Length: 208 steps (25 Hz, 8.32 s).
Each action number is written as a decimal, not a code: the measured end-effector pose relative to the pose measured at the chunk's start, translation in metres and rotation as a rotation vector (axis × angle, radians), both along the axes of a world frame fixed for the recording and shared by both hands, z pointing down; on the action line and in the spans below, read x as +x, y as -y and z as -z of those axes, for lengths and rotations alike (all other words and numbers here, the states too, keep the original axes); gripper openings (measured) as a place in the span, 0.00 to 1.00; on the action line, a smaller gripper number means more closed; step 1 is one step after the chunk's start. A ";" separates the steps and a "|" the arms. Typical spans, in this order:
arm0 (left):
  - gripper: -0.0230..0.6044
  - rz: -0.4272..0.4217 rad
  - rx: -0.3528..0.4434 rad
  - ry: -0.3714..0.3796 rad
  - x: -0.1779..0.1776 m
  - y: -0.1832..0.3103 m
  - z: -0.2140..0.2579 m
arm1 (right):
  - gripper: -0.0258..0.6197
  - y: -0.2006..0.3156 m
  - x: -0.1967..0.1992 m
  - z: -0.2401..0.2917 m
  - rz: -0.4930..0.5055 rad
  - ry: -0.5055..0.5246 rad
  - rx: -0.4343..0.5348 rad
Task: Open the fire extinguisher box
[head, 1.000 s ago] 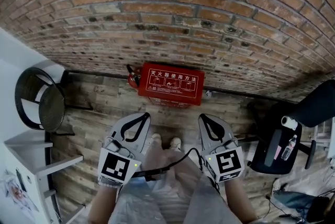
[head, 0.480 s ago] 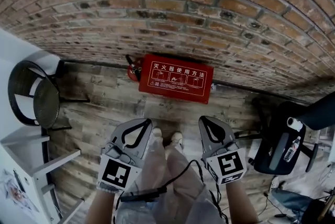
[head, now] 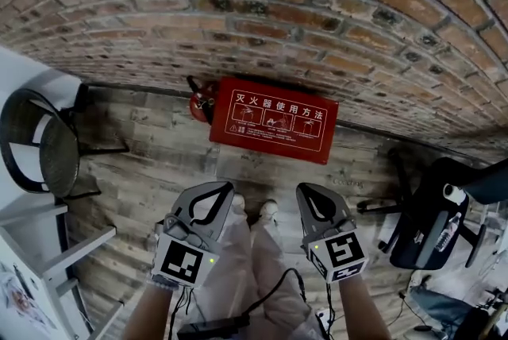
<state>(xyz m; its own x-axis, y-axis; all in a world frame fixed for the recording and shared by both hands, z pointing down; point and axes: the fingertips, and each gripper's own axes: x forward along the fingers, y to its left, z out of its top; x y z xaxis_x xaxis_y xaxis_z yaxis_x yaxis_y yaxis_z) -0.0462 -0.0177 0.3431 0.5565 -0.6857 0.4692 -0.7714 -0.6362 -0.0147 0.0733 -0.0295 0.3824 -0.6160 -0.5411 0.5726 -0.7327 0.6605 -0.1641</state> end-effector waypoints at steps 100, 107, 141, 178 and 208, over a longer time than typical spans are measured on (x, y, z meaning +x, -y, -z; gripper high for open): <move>0.03 0.022 -0.235 0.040 0.037 0.045 -0.275 | 0.04 0.103 0.010 -0.083 -0.177 0.207 0.006; 0.03 0.024 -0.231 0.039 0.036 0.048 -0.272 | 0.05 0.134 0.012 -0.058 -0.169 0.168 0.110; 0.03 0.019 -0.228 0.027 0.034 0.044 -0.272 | 0.05 0.168 -0.010 -0.079 0.010 0.117 0.074; 0.03 0.031 -0.244 0.041 0.027 0.005 -0.279 | 0.17 0.000 -0.056 -0.218 0.673 -0.159 -0.421; 0.03 0.021 -0.294 0.046 -0.003 -0.056 -0.278 | 0.13 -0.100 -0.057 -0.279 0.765 -0.254 -0.522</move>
